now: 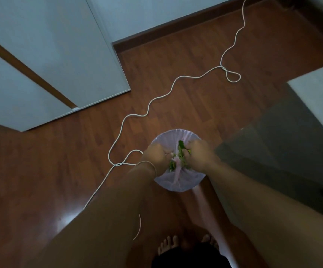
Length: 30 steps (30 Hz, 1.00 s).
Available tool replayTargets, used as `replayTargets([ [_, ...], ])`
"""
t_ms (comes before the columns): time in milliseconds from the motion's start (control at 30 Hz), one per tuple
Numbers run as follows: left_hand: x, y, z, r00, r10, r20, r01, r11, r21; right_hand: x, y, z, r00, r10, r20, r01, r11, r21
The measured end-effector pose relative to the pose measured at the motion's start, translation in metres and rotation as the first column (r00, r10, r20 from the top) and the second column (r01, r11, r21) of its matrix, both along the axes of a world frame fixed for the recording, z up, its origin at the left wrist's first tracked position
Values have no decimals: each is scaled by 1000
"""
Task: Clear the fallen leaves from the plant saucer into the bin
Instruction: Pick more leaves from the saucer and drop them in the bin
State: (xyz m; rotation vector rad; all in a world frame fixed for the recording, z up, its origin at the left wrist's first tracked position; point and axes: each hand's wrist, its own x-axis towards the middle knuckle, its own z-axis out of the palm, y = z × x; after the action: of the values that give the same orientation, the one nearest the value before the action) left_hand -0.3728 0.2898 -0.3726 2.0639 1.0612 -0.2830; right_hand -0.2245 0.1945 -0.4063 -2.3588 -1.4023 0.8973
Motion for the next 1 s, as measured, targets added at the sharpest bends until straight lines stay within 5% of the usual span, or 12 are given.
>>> replayTargets([
  [233,-2,-5,4,979,-157,-131,169,982,80,2,-14,-12,1000,23,0,-22,1000,-15],
  [400,-4,-8,11,986,-146,-81,153,985,84,-5,-19,-10,996,-24,81,16,995,101],
  [767,-15,3,34,989,-106,-106,120,983,141,-9,-13,13,994,-67,81,61,996,67],
  [1000,-8,27,122,981,-183,-67,194,948,250,-8,-4,115,998,10,65,-19,990,140],
])
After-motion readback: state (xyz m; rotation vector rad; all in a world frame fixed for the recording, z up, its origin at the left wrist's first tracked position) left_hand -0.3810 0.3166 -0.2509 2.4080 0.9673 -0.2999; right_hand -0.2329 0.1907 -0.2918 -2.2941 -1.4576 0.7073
